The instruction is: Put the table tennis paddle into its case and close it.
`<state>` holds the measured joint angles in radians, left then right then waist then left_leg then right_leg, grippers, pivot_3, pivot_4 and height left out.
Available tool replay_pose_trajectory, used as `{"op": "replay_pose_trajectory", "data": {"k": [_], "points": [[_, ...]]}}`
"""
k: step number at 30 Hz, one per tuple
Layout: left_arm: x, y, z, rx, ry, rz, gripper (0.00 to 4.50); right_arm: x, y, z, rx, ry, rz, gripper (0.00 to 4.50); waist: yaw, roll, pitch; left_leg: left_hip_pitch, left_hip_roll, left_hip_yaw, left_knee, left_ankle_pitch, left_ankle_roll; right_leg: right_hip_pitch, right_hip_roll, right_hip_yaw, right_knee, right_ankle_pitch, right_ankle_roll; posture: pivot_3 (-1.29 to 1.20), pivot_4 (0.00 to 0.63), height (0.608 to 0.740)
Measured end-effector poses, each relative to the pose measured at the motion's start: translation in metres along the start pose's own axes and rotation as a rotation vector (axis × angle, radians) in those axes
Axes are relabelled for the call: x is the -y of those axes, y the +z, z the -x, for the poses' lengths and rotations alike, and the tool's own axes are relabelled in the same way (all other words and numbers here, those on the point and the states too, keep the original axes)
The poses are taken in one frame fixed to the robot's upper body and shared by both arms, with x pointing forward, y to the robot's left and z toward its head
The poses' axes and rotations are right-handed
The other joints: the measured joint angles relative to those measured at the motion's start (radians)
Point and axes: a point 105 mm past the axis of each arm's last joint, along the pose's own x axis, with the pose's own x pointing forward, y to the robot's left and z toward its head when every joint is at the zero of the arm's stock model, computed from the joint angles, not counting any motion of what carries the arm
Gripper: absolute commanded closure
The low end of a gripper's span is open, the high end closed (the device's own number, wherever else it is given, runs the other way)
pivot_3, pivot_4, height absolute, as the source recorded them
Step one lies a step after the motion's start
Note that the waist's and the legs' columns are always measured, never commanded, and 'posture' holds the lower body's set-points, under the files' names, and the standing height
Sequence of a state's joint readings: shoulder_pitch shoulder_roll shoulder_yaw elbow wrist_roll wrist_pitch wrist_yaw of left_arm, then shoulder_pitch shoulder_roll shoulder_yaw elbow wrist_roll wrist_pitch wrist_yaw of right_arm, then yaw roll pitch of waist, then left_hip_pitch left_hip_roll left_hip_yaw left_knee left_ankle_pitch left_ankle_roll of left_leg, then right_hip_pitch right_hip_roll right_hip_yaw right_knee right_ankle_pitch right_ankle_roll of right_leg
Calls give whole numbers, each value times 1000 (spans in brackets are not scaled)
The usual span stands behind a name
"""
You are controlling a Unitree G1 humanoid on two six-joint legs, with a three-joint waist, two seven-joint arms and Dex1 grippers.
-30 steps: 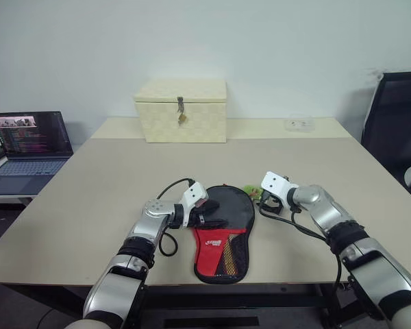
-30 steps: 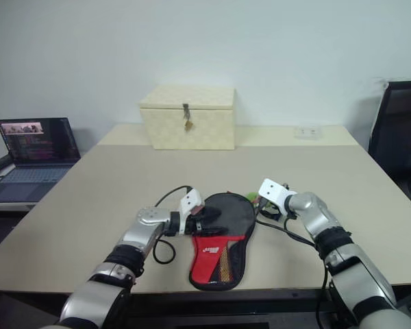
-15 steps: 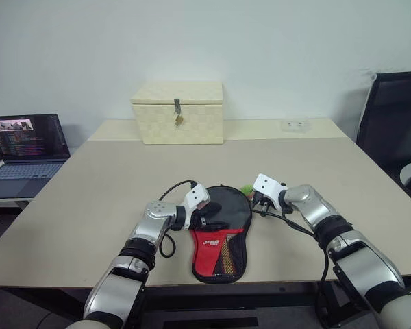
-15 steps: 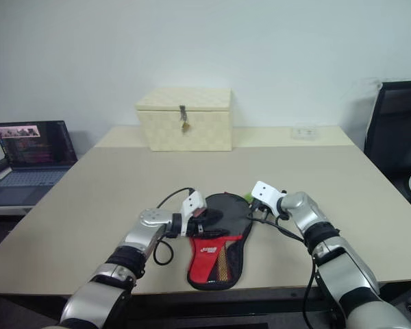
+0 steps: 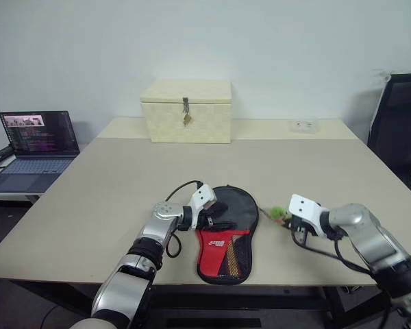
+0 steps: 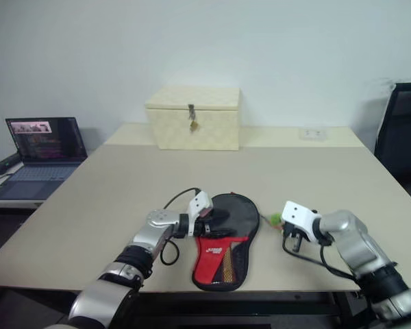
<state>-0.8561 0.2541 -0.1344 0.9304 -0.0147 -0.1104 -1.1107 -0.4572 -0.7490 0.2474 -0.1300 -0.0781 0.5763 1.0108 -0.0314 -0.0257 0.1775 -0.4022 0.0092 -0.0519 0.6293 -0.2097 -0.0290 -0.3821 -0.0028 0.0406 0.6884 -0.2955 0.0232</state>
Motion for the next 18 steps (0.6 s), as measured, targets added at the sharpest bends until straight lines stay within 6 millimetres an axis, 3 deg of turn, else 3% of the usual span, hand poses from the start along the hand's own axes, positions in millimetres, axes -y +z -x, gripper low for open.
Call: {"op": "replay_pose_trajectory", "data": {"k": [9, 13, 18], "points": [[1, 4, -16, -10, -5, -2, 730, -59, 27, 19, 40, 130, -24, 4472, 6, -1, 0, 2, -1, -1, 0, 0, 0, 8, -1, -2, -10, 1, 4, 0, 150, 740], [1, 8, -24, -13, 7, -6, 730, -94, 24, 30, 19, 231, -31, 4472, 14, -1, 0, 2, -1, -1, 0, 0, -1, 8, -2, -2, -11, 1, 5, 0, 150, 740], [0, 11, -33, -23, 17, -16, 730, -123, 27, 35, 25, 321, -65, 4472, 15, -1, 0, 2, -1, -1, 0, -1, -1, 8, -2, -2, -11, 1, 5, 0, 150, 740]]}}
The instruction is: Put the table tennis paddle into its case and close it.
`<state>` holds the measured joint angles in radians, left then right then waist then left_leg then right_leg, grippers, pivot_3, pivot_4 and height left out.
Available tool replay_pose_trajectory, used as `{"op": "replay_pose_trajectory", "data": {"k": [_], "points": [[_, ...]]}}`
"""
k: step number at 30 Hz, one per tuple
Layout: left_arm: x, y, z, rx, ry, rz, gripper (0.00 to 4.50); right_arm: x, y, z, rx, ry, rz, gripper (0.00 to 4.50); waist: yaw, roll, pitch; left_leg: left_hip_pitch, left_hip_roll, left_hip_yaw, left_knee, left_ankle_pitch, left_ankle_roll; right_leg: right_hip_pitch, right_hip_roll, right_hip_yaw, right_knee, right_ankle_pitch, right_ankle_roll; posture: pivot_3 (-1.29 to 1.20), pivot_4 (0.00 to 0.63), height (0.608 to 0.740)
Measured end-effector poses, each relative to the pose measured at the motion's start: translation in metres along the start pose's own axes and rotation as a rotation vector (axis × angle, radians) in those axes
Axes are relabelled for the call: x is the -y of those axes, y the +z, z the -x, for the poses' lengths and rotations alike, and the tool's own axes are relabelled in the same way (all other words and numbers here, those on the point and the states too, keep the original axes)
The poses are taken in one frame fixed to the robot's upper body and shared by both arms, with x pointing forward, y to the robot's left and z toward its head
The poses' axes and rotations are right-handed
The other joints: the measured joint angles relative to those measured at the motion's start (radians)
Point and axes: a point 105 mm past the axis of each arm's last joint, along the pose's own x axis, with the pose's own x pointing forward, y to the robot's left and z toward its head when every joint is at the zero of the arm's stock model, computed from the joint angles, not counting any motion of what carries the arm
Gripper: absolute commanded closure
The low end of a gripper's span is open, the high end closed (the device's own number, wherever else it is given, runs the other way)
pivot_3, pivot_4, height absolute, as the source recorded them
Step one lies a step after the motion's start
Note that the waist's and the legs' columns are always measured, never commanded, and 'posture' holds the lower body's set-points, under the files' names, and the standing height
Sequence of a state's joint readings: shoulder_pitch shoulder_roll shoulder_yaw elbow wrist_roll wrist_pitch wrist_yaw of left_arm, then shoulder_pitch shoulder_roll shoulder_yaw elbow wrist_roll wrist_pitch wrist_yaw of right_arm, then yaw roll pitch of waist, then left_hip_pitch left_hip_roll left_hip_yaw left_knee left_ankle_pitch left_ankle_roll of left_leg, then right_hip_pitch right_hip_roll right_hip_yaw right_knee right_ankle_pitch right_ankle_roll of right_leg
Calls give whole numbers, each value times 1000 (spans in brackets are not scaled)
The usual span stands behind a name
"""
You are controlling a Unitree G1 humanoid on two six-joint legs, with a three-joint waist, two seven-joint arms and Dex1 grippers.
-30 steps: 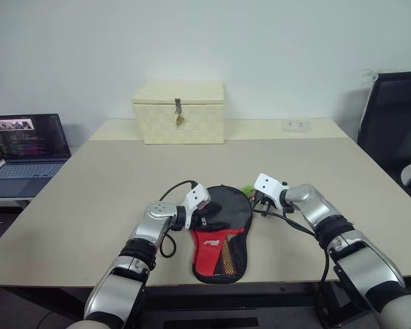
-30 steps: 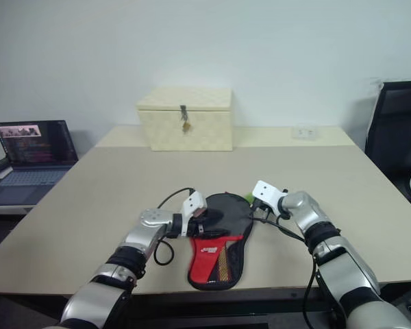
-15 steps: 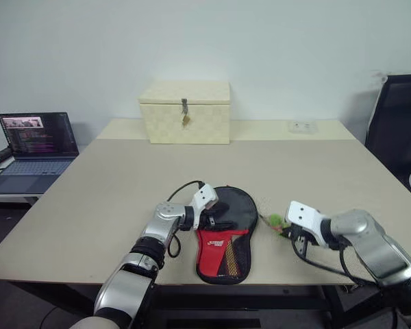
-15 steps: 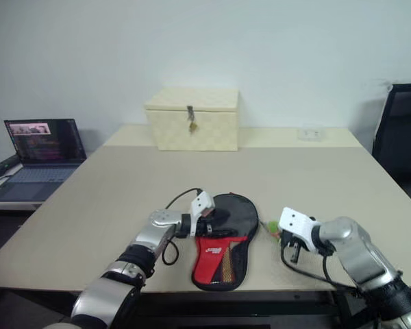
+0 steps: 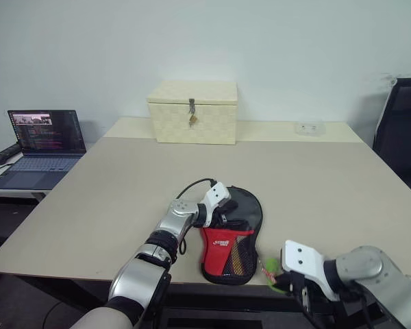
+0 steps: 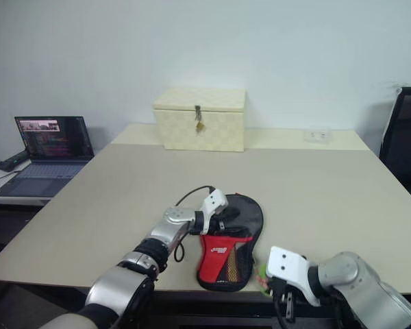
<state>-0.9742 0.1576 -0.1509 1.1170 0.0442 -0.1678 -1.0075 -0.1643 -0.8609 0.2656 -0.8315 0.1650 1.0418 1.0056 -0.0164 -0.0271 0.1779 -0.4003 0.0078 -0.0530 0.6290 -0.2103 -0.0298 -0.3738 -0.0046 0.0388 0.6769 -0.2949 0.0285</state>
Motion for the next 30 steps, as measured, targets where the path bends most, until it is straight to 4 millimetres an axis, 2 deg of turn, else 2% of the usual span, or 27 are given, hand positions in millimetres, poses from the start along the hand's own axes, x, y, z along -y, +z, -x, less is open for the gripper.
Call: {"op": "replay_pose_trajectory", "data": {"k": [10, 18, 21, 26, 30], "points": [[-1, 5, -11, -9, 30, -2, 730, -36, 13, 3, 46, 143, -63, 4472, 0, -1, 0, 0, 0, 0, 0, 0, 0, 0, 0, 0, -1, 0, 0, 0, 150, 740], [0, 6, -14, -12, 28, -11, 730, -40, 20, -1, 83, 151, -92, 4472, -1, -1, 0, 0, 0, 0, -1, 0, -1, 0, 0, 0, -2, 0, 0, 0, 150, 740], [0, 6, -13, -12, 23, -12, 730, -39, 23, -2, 89, 153, -86, 3864, -2, -1, 1, 0, 1, 0, -1, -1, -1, 0, 0, 0, -2, 0, 0, 0, 150, 740], [-3, 3, -8, -5, 41, 2, 730, -32, 31, 1, 115, 161, -72, 2260, -11, -1, 1, 0, 1, 0, -1, -1, -1, 0, 0, 0, -2, 0, 0, 0, 150, 740], [-7, 1, 0, 23, 69, 22, 730, -9, 38, 8, 164, 110, -93, 2260, -17, -1, 1, 1, 2, 1, -1, -1, -1, 0, 1, 1, -1, 0, 0, 0, 150, 740]]}}
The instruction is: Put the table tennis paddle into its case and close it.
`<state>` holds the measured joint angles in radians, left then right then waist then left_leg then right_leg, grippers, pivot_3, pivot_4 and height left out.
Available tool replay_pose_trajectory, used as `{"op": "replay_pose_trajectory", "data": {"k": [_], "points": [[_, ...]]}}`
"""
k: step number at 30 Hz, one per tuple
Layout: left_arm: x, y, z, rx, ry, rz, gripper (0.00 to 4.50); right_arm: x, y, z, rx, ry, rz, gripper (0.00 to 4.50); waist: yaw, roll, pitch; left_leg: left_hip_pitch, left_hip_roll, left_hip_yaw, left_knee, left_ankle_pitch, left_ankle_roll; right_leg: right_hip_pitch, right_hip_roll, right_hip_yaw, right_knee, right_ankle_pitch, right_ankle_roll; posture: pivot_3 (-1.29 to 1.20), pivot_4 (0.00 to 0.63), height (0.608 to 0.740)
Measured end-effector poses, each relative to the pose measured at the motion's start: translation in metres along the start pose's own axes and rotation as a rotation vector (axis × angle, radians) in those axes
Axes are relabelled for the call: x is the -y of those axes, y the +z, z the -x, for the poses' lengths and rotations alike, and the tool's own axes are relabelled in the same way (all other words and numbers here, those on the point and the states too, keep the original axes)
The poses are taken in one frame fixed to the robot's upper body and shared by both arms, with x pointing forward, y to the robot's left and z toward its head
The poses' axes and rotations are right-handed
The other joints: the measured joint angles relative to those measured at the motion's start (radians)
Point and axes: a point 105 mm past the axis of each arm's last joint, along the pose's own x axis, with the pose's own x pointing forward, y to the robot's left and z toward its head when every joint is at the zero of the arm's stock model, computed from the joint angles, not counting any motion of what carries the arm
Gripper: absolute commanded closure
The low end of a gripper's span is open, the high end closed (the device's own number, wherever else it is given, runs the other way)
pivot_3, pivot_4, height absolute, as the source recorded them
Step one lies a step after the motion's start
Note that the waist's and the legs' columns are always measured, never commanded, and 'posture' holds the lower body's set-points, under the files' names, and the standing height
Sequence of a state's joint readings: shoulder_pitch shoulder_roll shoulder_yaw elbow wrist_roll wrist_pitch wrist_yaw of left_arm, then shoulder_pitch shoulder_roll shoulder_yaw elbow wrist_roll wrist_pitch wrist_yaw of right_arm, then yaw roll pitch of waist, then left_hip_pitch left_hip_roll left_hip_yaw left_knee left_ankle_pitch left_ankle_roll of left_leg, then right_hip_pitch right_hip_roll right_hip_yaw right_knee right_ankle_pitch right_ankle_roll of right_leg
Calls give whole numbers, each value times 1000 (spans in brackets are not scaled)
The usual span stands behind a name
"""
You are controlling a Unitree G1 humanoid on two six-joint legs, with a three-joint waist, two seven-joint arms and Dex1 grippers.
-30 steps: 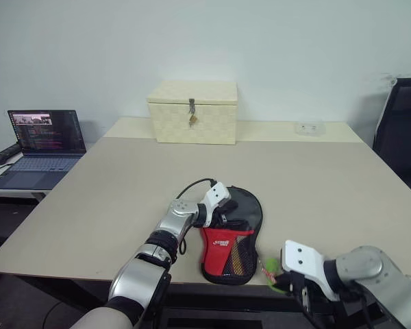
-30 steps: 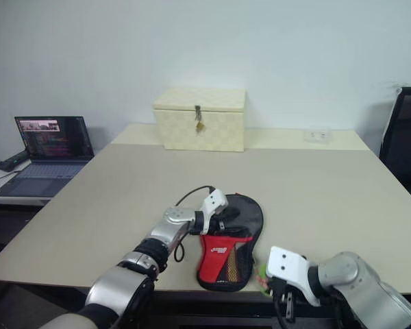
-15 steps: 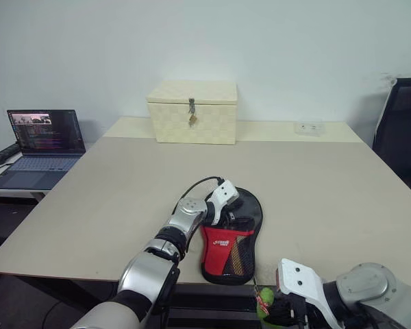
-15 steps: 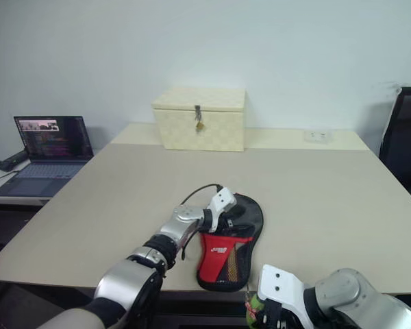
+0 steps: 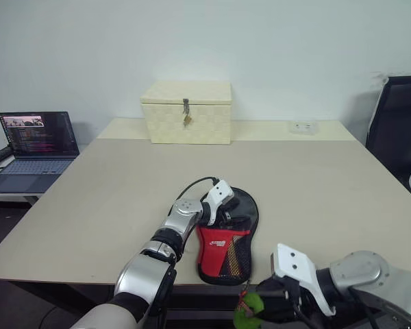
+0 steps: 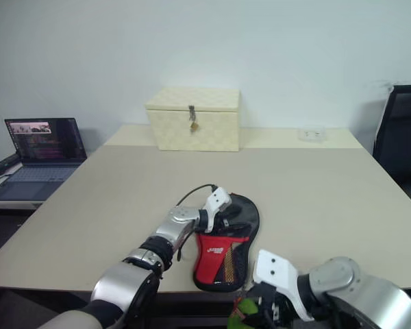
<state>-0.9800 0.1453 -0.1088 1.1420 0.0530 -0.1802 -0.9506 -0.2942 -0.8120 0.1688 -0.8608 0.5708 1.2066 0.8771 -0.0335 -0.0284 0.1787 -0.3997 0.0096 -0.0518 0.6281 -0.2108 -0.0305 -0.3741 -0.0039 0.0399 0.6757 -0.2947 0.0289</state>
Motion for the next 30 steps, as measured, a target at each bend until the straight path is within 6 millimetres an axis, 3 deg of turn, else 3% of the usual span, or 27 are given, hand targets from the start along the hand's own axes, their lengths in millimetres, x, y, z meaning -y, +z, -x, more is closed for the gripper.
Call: {"op": "replay_pose_trajectory", "data": {"k": [5, 9, 13, 17, 25, 30], "points": [[-15, -9, 31, 46, 67, 35, 730, 64, 14, 19, 97, -219, 41, 2260, -9, 0, 0, 0, 1, 1, -1, 0, 0, -2, 1, 1, 1, 0, 0, 0, 150, 740], [-22, -11, 71, 90, 120, 46, 730, 115, 19, 31, 174, -346, 91, 2260, -13, -1, 2, -1, 1, 0, -3, 0, 0, -5, 1, 3, 2, 0, 0, 0, 150, 740], [-23, -17, 126, 88, 220, 65, 730, 148, 8, 32, 215, -386, 96, 2260, -16, -1, 4, -2, 2, -1, -4, 0, 0, -7, -1, 4, 3, 3, -6, 0, 150, 740], [-16, -18, 166, 71, 324, 74, 730, 168, -9, 31, 212, -397, 66, 2260, -11, 2, 8, -2, 1, -2, -3, 0, 0, -7, -5, 4, 3, 3, -6, 0, 150, 740], [-10, -11, 176, 75, 422, 100, 730, 196, -13, 59, 222, -462, 94, 2260, 6, 4, 11, -2, 0, -1, -1, 0, 0, -6, -6, 3, 3, 3, -6, 0, 150, 740], [-12, -10, 180, 70, 448, 91, 730, 197, -11, 67, 234, -470, 100, 2260, 1, 5, 12, -2, 1, -1, -3, 0, 0, -6, -6, 3, 3, 3, -6, 0, 150, 740]]}}
